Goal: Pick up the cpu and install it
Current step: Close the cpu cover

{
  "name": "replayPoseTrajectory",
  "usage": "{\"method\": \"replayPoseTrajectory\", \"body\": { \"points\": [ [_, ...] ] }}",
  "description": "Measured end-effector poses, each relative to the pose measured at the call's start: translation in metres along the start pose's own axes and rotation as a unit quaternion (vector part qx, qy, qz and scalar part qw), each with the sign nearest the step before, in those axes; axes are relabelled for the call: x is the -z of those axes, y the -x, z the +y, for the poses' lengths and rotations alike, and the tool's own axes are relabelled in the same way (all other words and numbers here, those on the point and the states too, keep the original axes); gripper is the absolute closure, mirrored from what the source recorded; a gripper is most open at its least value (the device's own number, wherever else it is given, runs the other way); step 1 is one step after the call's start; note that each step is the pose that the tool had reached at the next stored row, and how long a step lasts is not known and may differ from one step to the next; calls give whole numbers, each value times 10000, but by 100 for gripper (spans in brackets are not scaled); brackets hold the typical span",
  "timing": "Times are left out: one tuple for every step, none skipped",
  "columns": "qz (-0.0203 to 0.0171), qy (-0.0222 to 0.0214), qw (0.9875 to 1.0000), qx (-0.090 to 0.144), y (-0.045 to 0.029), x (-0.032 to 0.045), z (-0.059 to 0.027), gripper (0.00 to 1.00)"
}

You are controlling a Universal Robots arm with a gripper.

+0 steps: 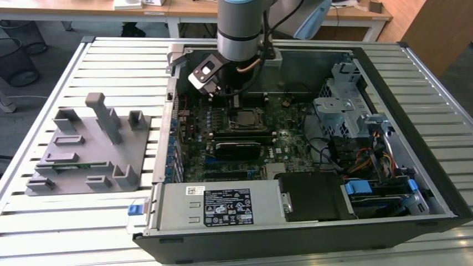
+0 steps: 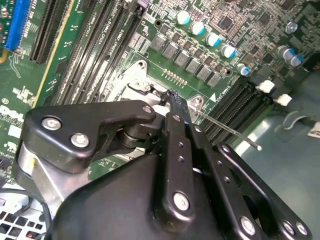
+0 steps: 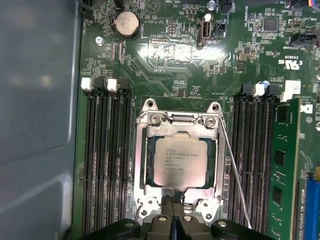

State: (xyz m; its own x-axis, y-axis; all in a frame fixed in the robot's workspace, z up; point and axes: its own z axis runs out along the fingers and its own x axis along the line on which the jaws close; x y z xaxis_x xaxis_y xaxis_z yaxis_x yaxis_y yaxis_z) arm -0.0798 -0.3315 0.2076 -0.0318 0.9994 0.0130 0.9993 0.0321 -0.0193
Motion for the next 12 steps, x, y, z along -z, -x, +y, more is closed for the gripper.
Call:
{"method": "replayPoseTrajectory", "body": {
  "points": [
    [0,0,10000,0,0,16,0,89],
    [1,0,10000,1,0,29,0,89],
    [0,-4,10000,1,0,38,3,89],
    [1,-9,10000,1,0,40,7,89],
    [2,-14,10000,0,3,40,12,89],
    [1,-22,10000,0,10,41,17,89],
    [1,-30,10000,0,19,42,24,89],
    [1,-38,10000,0,32,42,32,89],
    [1,-46,10000,0,48,42,42,89],
    [1,-52,10000,-1,63,43,54,89],
    [2,-61,10000,-1,73,43,75,89],
    [3,-69,10000,-1,79,43,101,89]
  ]
}}
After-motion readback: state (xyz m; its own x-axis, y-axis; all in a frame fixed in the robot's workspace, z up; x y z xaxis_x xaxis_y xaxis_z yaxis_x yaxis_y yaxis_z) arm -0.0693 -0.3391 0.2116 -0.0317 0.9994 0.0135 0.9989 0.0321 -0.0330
